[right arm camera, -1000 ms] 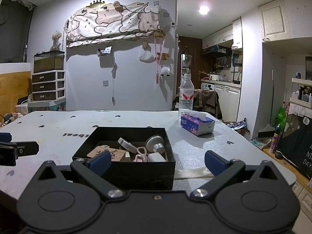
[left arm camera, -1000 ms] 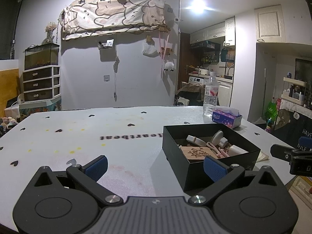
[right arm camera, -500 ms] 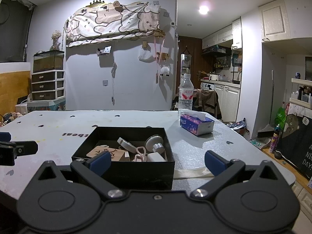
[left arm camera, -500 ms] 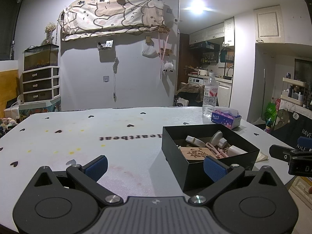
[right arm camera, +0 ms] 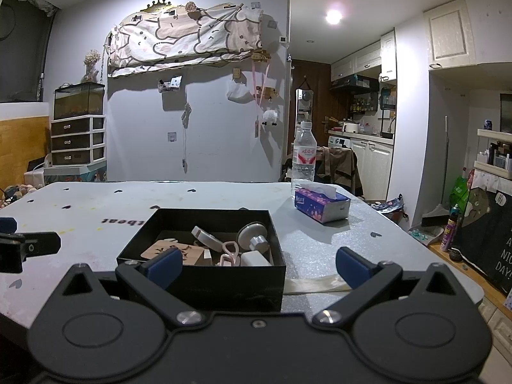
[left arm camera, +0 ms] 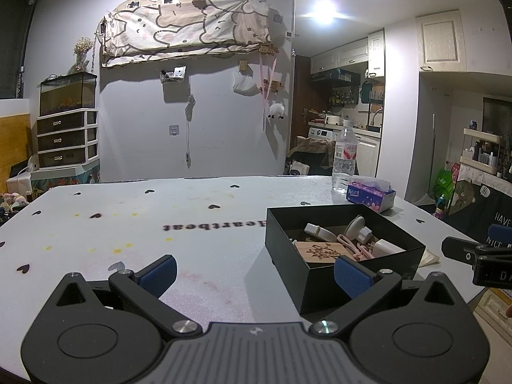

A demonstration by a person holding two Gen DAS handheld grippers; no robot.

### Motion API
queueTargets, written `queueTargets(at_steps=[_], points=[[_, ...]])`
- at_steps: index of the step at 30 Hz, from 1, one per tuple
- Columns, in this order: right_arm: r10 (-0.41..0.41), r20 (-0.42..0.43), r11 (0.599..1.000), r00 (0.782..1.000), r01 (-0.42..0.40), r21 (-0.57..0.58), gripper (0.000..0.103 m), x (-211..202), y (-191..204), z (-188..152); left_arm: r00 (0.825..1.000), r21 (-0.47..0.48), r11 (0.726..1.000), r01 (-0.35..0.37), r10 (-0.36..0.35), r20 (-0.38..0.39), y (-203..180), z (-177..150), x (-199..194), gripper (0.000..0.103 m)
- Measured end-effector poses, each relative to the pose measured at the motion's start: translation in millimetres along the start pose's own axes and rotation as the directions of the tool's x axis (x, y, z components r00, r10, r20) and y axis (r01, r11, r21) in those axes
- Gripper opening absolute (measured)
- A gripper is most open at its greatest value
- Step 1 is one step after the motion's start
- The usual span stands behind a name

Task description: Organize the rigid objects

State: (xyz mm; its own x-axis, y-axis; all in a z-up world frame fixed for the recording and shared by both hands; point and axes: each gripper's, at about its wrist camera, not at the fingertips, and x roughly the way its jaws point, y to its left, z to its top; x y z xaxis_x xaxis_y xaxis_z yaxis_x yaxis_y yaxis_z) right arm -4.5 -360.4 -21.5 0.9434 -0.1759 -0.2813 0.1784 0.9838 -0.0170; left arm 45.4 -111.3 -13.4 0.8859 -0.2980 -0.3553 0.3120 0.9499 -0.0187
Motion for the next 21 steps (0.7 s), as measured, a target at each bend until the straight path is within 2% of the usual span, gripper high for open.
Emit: queueTargets(at_steps=[21], points=[[-0.004,-0.003,1.0,1.0,0.004,0.003,0.103,-0.2,-3.4,-0.9,1.0,-0.001,1.0,-0.001,0.001,0.001,-0.5,-0.8,0.1,0.103]])
